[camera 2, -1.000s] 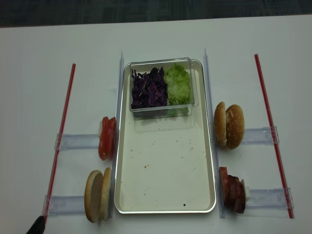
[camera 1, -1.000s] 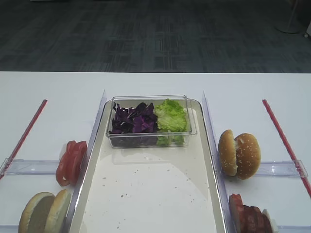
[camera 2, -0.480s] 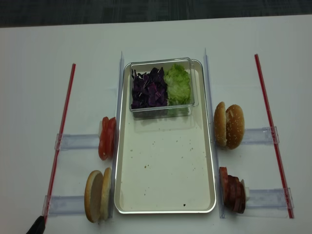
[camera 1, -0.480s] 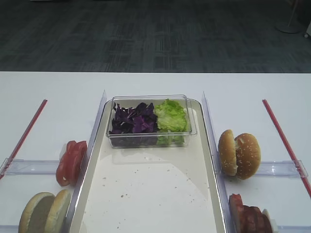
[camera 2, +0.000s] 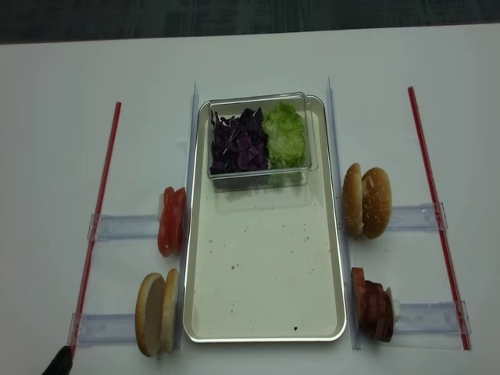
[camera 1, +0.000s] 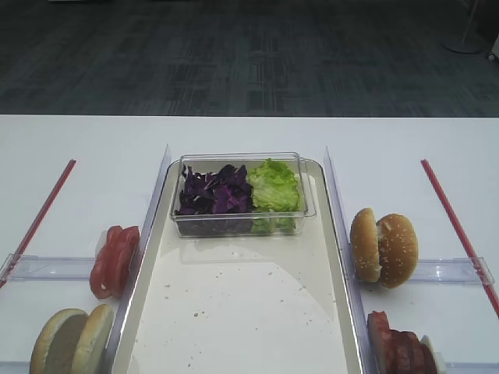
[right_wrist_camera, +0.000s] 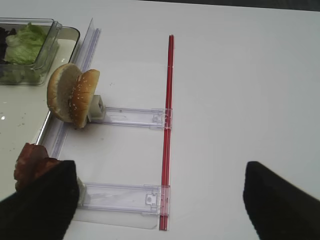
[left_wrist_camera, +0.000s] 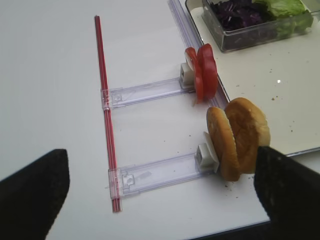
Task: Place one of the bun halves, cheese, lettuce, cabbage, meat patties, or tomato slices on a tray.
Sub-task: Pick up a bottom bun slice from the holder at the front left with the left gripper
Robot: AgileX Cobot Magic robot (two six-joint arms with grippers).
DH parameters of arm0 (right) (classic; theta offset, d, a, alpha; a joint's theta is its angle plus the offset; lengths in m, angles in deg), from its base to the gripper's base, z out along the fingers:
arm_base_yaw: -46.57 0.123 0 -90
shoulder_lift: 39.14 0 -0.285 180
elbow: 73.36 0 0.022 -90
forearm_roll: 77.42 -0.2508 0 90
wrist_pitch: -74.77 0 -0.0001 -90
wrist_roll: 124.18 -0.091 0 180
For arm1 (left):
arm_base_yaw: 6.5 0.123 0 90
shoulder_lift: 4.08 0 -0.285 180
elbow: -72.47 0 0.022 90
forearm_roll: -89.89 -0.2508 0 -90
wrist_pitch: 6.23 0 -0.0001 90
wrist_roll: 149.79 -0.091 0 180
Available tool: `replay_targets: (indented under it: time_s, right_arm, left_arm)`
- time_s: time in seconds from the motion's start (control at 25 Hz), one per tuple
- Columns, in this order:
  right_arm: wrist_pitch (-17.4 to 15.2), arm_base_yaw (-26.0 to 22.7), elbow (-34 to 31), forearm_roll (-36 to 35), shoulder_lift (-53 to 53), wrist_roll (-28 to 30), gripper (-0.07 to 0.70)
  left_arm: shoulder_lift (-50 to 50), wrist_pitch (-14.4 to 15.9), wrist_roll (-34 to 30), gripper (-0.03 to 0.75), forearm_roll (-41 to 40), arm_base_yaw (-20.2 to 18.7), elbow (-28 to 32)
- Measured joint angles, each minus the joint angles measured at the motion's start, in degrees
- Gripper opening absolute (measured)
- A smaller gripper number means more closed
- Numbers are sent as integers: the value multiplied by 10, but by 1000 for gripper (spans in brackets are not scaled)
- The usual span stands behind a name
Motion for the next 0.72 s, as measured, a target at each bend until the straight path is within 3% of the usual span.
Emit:
replay_targets:
  time_s: [0.72]
  right_arm:
    - [0,0,0,0,0,0,678]
  left_arm:
    - [0,0,0,692,0,0,0]
